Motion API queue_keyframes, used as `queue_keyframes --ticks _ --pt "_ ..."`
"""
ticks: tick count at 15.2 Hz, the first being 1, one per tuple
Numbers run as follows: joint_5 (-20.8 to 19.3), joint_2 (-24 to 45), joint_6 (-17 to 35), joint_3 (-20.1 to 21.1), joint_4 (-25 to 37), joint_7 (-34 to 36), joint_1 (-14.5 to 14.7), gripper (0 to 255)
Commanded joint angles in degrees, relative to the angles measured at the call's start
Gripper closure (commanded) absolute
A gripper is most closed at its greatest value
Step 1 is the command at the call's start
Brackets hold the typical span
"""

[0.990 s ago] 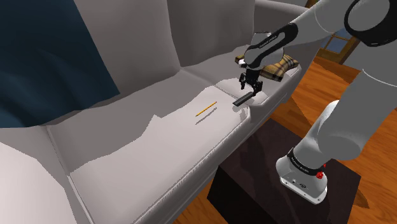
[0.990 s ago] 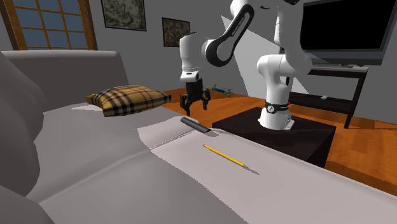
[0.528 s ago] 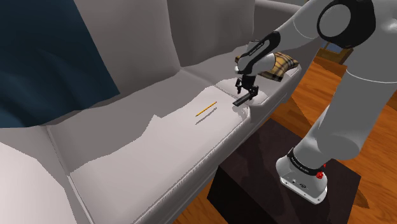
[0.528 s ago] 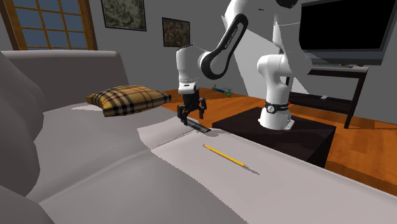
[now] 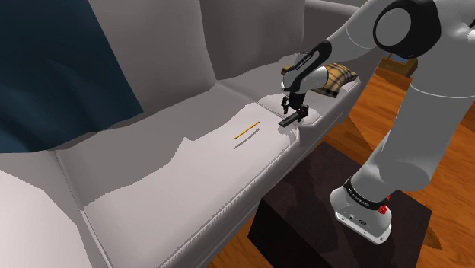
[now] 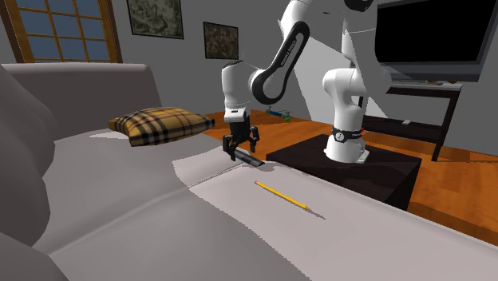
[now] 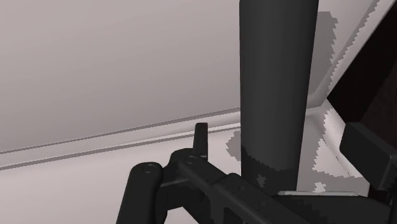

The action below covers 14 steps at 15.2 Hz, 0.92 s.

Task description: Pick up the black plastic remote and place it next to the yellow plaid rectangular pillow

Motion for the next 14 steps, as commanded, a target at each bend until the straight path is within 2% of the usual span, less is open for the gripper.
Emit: queue_keyframes --ticks 1,2,3,12,14 --pt "0.00 0.00 0.00 0.00 0.00 0.00 0.00 0" --pt "0.00 0.00 0.00 0.00 0.00 0.00 0.00 0" --pt "0.00 0.00 0.00 0.00 0.00 0.00 0.00 255" --pt "0.01 0.01 0.01 0.01 0.00 0.00 0.00 255" --pt "-1.30 -1.55 -1.35 -0.63 0.02 0.87 0.44 255"
